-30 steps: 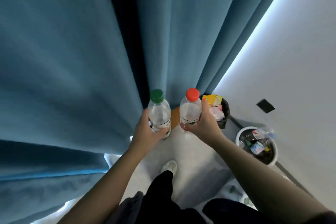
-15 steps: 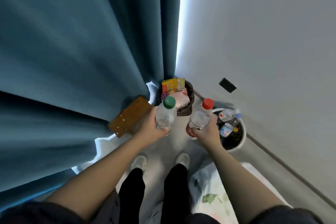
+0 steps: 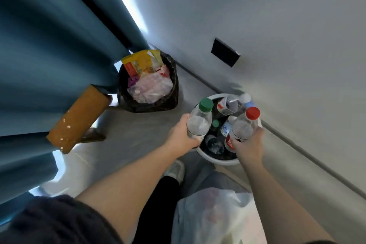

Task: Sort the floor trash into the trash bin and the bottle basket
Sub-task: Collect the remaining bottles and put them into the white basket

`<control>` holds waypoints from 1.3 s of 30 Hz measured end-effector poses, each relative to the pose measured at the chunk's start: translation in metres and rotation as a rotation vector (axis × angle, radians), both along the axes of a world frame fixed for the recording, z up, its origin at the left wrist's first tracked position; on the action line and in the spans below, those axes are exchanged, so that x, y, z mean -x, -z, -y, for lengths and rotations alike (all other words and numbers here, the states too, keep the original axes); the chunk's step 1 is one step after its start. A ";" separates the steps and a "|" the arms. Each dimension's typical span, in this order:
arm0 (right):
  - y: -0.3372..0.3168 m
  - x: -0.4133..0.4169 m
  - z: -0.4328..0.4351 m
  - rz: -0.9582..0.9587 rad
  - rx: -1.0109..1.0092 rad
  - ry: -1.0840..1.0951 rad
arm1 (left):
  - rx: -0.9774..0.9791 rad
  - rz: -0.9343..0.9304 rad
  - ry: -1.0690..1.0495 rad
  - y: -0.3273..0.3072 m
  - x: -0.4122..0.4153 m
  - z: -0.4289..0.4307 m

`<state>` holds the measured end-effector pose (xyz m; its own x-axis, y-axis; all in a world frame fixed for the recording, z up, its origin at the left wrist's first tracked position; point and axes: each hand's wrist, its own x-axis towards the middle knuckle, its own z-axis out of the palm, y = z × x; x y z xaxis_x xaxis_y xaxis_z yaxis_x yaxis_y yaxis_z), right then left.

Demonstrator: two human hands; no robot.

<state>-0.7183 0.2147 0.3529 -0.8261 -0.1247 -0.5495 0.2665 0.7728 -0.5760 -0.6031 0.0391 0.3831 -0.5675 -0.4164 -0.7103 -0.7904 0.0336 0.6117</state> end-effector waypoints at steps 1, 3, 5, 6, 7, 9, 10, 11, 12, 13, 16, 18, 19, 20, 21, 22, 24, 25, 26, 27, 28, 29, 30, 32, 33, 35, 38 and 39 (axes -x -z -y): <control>0.014 0.007 -0.006 0.000 -0.009 0.008 | 0.000 0.009 0.016 0.015 0.010 -0.007; 0.039 0.018 -0.016 0.012 -0.034 0.018 | -0.002 0.020 0.037 0.042 0.029 -0.019; 0.062 0.023 -0.023 0.034 -0.052 0.018 | -0.006 0.022 0.067 0.065 0.045 -0.031; 0.072 0.024 -0.026 0.036 -0.053 0.015 | -0.007 0.025 0.089 0.075 0.051 -0.037; 0.082 0.023 -0.028 0.030 -0.049 0.012 | -0.004 0.032 0.117 0.085 0.057 -0.042; 0.097 0.021 -0.031 0.020 -0.043 0.006 | 0.016 0.045 0.178 0.101 0.067 -0.050; 0.104 0.020 -0.032 0.027 -0.044 0.007 | 0.033 0.054 0.206 0.108 0.071 -0.053; 0.109 0.018 -0.033 0.041 -0.047 0.010 | 0.050 0.073 0.228 0.114 0.074 -0.055; 0.114 0.016 -0.033 0.053 -0.051 0.015 | 0.067 0.097 0.242 0.118 0.077 -0.056; 0.118 0.015 -0.034 0.058 -0.058 0.020 | 0.081 0.123 0.250 0.122 0.079 -0.057; 0.124 0.015 -0.032 0.066 -0.088 0.020 | 0.093 0.193 0.286 0.130 0.082 -0.060; 0.122 0.016 -0.032 0.084 -0.093 0.006 | 0.106 0.226 0.306 0.130 0.081 -0.059; 0.120 0.016 -0.031 0.095 -0.093 -0.004 | 0.116 0.240 0.314 0.129 0.079 -0.058; 0.116 0.016 -0.031 0.100 -0.092 -0.010 | 0.126 0.252 0.321 0.126 0.077 -0.057; 0.113 0.016 -0.030 0.096 -0.089 -0.011 | 0.134 0.257 0.330 0.124 0.075 -0.055; 0.110 0.016 -0.030 0.087 -0.090 -0.003 | 0.146 0.256 0.340 0.122 0.074 -0.054; 0.106 0.018 -0.029 0.059 -0.106 0.047 | 0.198 0.243 0.377 0.120 0.075 -0.051; 0.106 0.019 -0.028 0.047 -0.120 0.088 | 0.235 0.235 0.412 0.120 0.077 -0.050; 0.107 0.021 -0.028 0.039 -0.141 0.128 | 0.274 0.228 0.455 0.121 0.079 -0.050; 0.109 0.021 -0.027 0.039 -0.171 0.149 | 0.309 0.223 0.499 0.122 0.080 -0.050; 0.110 0.021 -0.026 0.048 -0.209 0.148 | 0.339 0.222 0.536 0.124 0.081 -0.051; 0.111 0.020 -0.025 0.064 -0.251 0.129 | 0.362 0.223 0.563 0.126 0.081 -0.053; 0.111 0.019 -0.025 0.086 -0.292 0.105 | 0.377 0.230 0.579 0.127 0.081 -0.055; 0.110 0.017 -0.025 0.139 -0.358 0.062 | 0.381 0.253 0.587 0.127 0.079 -0.058; 0.108 0.015 -0.026 0.158 -0.380 0.054 | 0.377 0.263 0.582 0.126 0.078 -0.059; 0.101 0.013 -0.026 0.139 -0.415 0.062 | 0.408 0.259 0.592 0.121 0.074 -0.058; 0.087 0.011 -0.026 -0.030 -0.512 -0.002 | 0.635 0.196 0.676 0.113 0.063 -0.052; 0.085 0.011 -0.026 -0.054 -0.538 -0.019 | 0.709 0.185 0.678 0.112 0.059 -0.048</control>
<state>-0.7295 0.2407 0.2679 -0.8554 0.1472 -0.4965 0.2303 0.9669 -0.1101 -0.6617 0.0869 0.2711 -0.7481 -0.4070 -0.5241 -0.5493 0.8229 0.1450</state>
